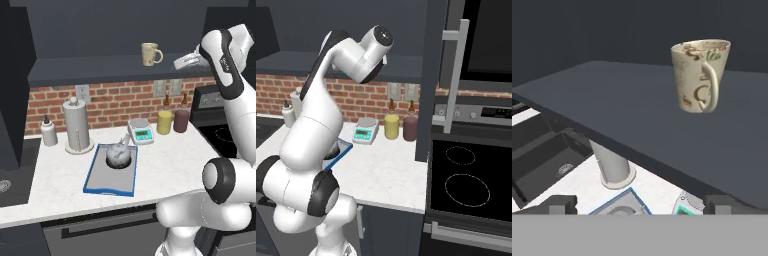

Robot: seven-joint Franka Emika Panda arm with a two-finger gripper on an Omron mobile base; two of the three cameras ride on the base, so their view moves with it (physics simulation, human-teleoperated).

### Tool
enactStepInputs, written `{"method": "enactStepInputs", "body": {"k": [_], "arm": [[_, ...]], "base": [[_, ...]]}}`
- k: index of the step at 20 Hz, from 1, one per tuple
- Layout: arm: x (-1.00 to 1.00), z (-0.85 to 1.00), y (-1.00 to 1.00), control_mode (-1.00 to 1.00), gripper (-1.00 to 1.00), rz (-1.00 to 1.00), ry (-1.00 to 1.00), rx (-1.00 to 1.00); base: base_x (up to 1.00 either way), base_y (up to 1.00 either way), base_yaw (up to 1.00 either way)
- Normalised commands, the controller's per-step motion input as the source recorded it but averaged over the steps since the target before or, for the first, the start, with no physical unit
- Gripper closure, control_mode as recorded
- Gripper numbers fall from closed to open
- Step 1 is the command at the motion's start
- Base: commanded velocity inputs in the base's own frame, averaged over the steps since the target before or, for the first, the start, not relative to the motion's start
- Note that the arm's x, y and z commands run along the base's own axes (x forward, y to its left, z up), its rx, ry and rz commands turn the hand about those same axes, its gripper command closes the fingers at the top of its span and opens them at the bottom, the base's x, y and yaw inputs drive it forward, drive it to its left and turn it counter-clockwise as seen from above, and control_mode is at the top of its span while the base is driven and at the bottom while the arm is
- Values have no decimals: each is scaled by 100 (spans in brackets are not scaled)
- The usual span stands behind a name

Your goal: Pick the kettle from the counter and place it on the tray. Then pick the mug from the cabinet and place it on the tray. Then close the cabinet doors.

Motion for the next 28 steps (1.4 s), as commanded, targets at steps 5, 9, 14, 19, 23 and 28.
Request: {"method": "enactStepInputs", "body": {"k": [5,9,14,19,23,28], "arm": [[47,3,10,-100,-100,0,0,1],[46,10,0,-100,-100,0,0,0],[52,14,8,-100,-100,0,0,0],[41,8,4,-100,-100,0,0,0],[28,0,0,-100,-100,0,0,0],[20,0,0,-100,-100,2,0,2]], "base": [[0,0,0],[0,0,0],[0,0,0],[0,0,0],[0,0,0],[0,0,0]]}}
